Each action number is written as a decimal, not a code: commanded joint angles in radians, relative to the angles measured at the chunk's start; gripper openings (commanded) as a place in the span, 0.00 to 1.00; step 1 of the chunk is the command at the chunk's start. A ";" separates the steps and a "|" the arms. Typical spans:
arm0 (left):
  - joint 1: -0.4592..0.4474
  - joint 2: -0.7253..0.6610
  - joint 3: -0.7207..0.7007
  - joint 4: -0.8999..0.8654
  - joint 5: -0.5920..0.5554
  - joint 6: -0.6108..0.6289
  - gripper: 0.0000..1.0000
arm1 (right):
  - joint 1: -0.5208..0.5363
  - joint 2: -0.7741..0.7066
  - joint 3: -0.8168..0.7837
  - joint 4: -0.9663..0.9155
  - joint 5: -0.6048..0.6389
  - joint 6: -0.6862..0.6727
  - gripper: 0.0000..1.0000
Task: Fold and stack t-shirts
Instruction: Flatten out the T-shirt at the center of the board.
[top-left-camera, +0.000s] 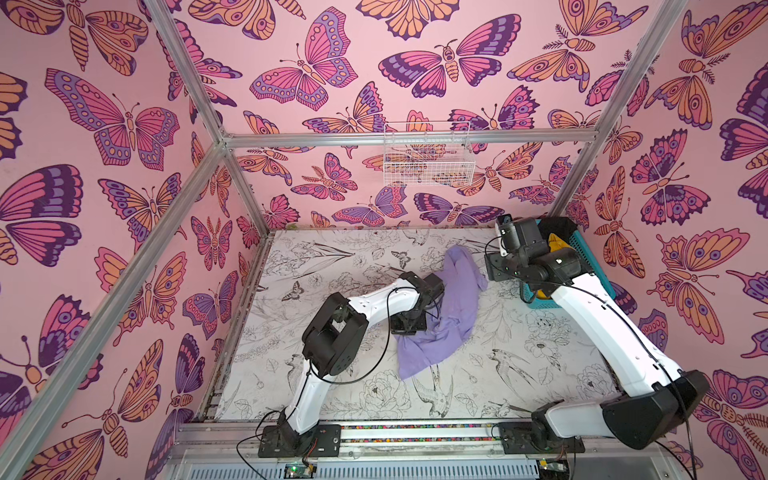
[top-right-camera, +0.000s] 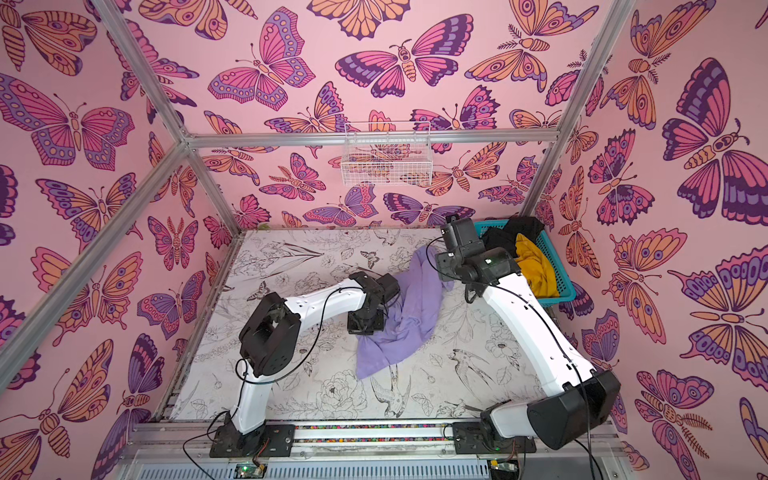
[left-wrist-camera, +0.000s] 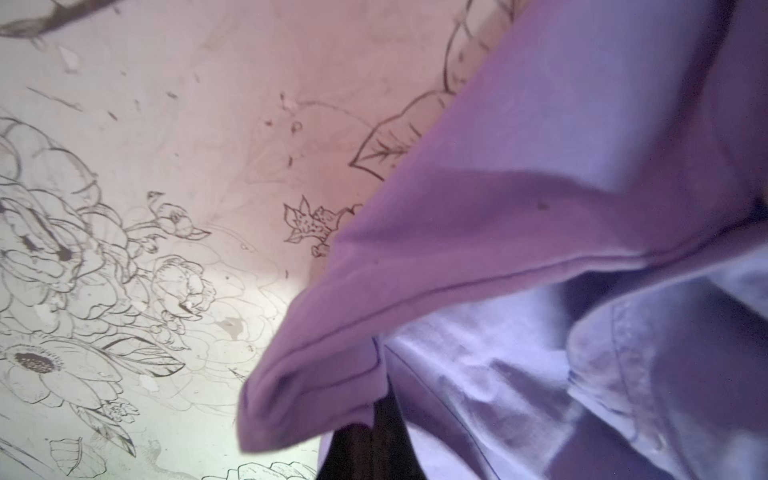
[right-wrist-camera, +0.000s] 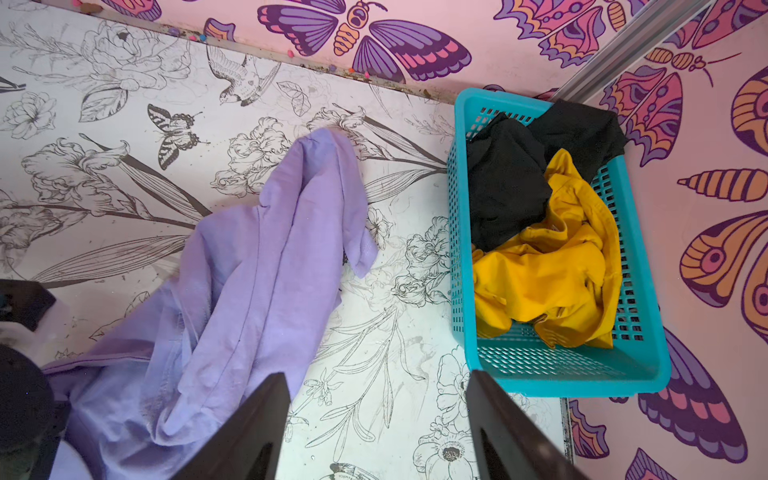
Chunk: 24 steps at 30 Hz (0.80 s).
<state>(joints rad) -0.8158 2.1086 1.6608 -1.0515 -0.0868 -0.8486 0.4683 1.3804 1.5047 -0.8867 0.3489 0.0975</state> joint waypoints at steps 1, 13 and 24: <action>0.003 -0.049 0.053 -0.089 -0.102 0.002 0.00 | -0.009 -0.024 -0.020 0.012 -0.031 0.011 0.73; -0.009 -0.363 0.161 -0.526 -0.555 -0.252 0.00 | -0.004 -0.097 -0.356 -0.019 -0.448 0.236 0.65; -0.003 -0.434 0.195 -0.513 -0.647 -0.270 0.00 | 0.140 -0.008 -0.508 0.120 -0.542 0.298 0.63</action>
<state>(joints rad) -0.8249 1.6478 1.8305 -1.5352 -0.6754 -1.1057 0.5739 1.3087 0.9813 -0.8398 -0.1341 0.3672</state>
